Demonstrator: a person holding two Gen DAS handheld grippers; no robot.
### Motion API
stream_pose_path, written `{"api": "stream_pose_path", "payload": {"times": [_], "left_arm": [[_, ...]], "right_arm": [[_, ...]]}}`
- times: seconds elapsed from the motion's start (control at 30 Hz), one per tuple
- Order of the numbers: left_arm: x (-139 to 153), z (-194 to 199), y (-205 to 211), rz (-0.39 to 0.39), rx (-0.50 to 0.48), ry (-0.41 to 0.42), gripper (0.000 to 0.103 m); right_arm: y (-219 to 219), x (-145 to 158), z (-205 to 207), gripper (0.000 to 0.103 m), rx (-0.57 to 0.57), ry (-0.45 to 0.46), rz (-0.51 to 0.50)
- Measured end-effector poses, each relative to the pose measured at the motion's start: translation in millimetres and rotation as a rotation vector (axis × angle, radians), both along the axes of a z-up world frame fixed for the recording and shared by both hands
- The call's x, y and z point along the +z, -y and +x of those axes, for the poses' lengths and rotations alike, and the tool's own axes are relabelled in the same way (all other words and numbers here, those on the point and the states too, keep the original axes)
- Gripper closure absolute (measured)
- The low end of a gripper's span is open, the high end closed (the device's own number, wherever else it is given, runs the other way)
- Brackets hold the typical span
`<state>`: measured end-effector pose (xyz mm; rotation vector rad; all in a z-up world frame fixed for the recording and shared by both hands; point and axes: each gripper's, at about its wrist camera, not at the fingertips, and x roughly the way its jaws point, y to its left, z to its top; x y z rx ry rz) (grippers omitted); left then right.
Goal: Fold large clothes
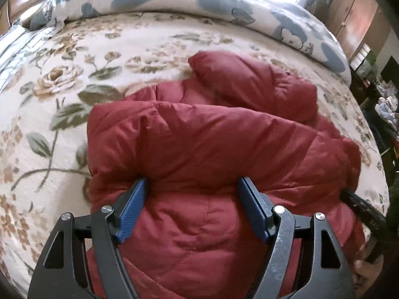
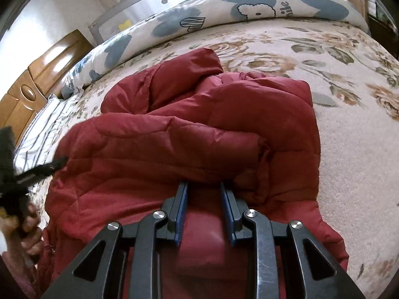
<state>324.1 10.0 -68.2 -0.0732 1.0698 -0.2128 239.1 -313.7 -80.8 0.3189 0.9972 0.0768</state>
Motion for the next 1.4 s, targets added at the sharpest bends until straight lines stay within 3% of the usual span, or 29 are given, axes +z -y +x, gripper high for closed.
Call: {"api": "stream_pose_path", "payload": {"times": [0.13, 0.2, 0.47, 0.6, 0.73, 0.9, 1.1, 1.23, 1.3, 1.37, 1.4], "left_arm": [[-7.4, -1.8, 8.8, 0.053, -0.009, -0.001, 0.027], [-9.2, -2.6, 8.1, 0.053, -0.011, 0.001, 0.027], [13.7, -26.9, -5.9, 0.009, 0.007, 0.016, 0.028], [1.9, -42.0, -10.8, 0.062, 0.019, -0.019, 0.027], [-15.2, -35.4, -20.2, 0.000, 0.040, -0.060, 0.021], [-17.0, -33.9, -15.4, 0.033, 0.035, -0.048, 0.018], [-9.1, -40.5, -23.6, -0.001, 0.052, -0.061, 0.018], [9.9, -65.3, -33.2, -0.026, 0.083, -0.052, 0.018], [15.9, -81.4, -41.2, -0.070, 0.101, -0.051, 0.018], [19.3, -98.6, -47.9, -0.095, 0.120, -0.056, 0.018], [20.4, -109.6, -51.4, -0.100, 0.130, -0.056, 0.018]], "right_arm": [[3.9, 12.0, -5.7, 0.075, -0.033, 0.017, 0.020], [4.0, 15.7, -8.0, 0.070, -0.045, 0.033, -0.003], [9.3, -8.9, -2.2, 0.073, -0.023, -0.014, -0.003], [13.4, -12.1, -4.0, 0.073, -0.028, -0.006, 0.020], [9.3, -12.0, -5.9, 0.073, -0.029, 0.004, 0.001], [9.2, -12.5, -5.7, 0.073, -0.032, 0.009, 0.002], [11.8, -8.4, -7.5, 0.073, -0.037, 0.007, 0.028], [11.3, 12.6, -25.4, 0.064, -0.053, -0.012, 0.038], [7.0, 26.2, -41.0, 0.046, -0.039, 0.001, 0.052], [0.8, 40.7, -60.5, 0.036, -0.012, 0.028, 0.059], [-2.1, 46.6, -70.0, 0.036, -0.002, 0.041, 0.060]]}}
